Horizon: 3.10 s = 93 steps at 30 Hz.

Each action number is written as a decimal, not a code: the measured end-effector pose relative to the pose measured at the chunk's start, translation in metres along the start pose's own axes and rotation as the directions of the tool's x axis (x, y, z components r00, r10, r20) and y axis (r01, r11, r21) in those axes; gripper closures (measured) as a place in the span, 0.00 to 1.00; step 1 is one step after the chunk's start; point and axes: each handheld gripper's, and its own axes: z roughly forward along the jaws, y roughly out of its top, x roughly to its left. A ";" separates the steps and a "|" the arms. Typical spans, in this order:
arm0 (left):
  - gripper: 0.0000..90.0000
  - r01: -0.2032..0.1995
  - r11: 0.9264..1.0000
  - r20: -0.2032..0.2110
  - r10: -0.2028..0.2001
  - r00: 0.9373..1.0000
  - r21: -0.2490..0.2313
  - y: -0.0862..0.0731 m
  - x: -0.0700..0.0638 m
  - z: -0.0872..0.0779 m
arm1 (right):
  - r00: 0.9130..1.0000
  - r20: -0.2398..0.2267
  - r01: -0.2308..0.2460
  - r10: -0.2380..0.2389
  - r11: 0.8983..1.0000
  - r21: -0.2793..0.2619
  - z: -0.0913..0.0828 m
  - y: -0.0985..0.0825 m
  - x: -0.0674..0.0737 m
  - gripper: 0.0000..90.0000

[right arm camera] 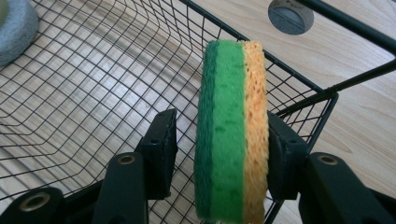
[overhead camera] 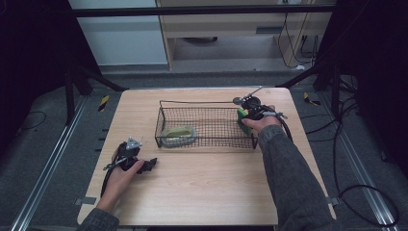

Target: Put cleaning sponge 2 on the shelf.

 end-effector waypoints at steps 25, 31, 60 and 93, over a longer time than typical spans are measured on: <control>0.00 -0.001 1.000 -0.001 0.001 1.000 0.004 0.000 0.000 0.000 | 0.997 -0.073 -0.010 0.008 1.000 -0.016 -0.007 0.003 0.017 0.56; 0.00 0.003 1.000 -0.004 -0.003 1.000 0.000 0.000 -0.001 0.000 | 0.995 -0.094 -0.028 0.027 1.000 -0.010 -0.009 0.003 0.021 0.45; 0.00 0.000 1.000 -0.005 0.000 1.000 0.005 0.001 -0.001 0.000 | 0.998 -0.056 -0.047 0.039 0.986 -0.159 -0.037 -0.016 0.024 0.10; 0.00 -0.001 1.000 -0.005 0.001 1.000 0.005 0.001 -0.001 0.000 | 0.991 -0.014 -0.130 0.131 0.950 -0.284 -0.076 -0.143 0.000 0.12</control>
